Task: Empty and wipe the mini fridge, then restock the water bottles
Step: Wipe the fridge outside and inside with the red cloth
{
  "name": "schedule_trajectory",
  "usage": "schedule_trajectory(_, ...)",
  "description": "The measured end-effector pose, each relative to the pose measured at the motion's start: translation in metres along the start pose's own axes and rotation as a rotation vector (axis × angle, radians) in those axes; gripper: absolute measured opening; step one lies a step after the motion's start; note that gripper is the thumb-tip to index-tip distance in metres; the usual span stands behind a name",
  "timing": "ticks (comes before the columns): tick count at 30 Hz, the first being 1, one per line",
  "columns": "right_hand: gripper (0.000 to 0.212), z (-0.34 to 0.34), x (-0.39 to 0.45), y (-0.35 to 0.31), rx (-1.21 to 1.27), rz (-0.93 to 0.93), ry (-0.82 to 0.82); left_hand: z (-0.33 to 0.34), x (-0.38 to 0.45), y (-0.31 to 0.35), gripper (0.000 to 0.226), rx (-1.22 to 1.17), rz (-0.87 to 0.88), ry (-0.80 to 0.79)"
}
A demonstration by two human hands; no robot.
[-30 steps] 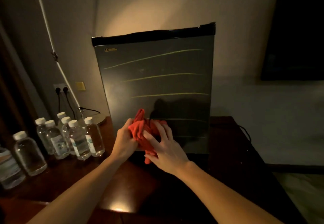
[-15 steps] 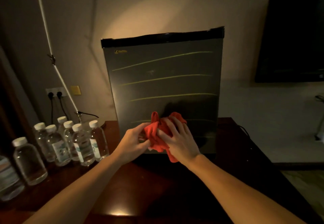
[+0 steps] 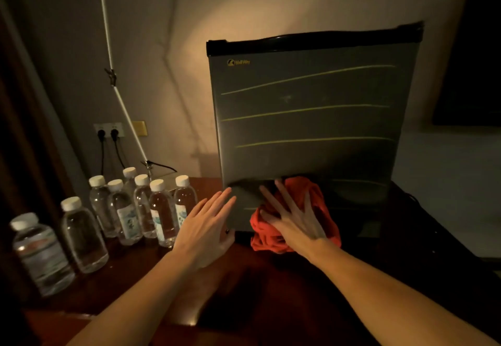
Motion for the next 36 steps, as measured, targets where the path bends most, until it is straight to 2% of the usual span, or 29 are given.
schedule_trajectory(3,0.053,-0.013,0.02,0.008,-0.066,-0.08,0.14,0.009,0.009,-0.003,0.085,-0.017,-0.006,0.01)
schedule_trajectory(5,0.042,-0.024,0.036,0.016,-0.068,-0.011,0.234,0.014,0.014,-0.006,0.088,-0.029,-0.019,0.012)
schedule_trajectory(8,0.037,-0.034,0.053,0.018,-0.028,0.086,0.394,0.017,0.019,-0.009,0.087,-0.043,-0.041,0.015)
schedule_trajectory(11,0.035,-0.029,0.052,0.007,-0.017,0.09,0.485,0.019,0.021,-0.013,0.082,-0.045,-0.061,0.031)
schedule_trajectory(14,0.035,-0.006,0.037,-0.011,-0.049,0.016,0.454,0.022,0.02,-0.019,0.081,-0.019,-0.073,0.042)
schedule_trajectory(18,0.06,0.022,0.018,-0.028,-0.073,-0.137,0.155,0.026,0.02,-0.017,0.08,0.011,-0.054,0.056)
schedule_trajectory(20,0.065,0.025,0.016,-0.026,-0.091,-0.156,0.091,0.029,0.02,-0.015,0.079,0.014,-0.05,0.065)
schedule_trajectory(23,0.043,0.015,0.023,-0.019,-0.14,-0.15,0.172,0.033,0.021,-0.014,0.079,-0.011,-0.046,0.075)
schedule_trajectory(28,0.029,-0.025,0.058,0.001,-0.079,-0.075,0.393,0.029,0.022,-0.012,0.079,-0.061,-0.033,0.09)
schedule_trajectory(32,0.029,-0.04,0.072,0.009,-0.08,0.016,0.468,0.027,0.022,-0.016,0.08,-0.061,-0.055,0.073)
schedule_trajectory(36,0.033,-0.013,0.054,-0.008,-0.091,-0.001,0.425,0.025,0.015,-0.015,0.078,-0.083,-0.059,0.092)
Point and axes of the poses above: each hand's wrist, its own x-axis towards the middle knuckle, its own z-axis out of the palm, y = z × x, the point moved 4 cm from there along x, towards the middle knuckle, and after that the axes turned 9 degrees about -x, right-handed, at the moved point
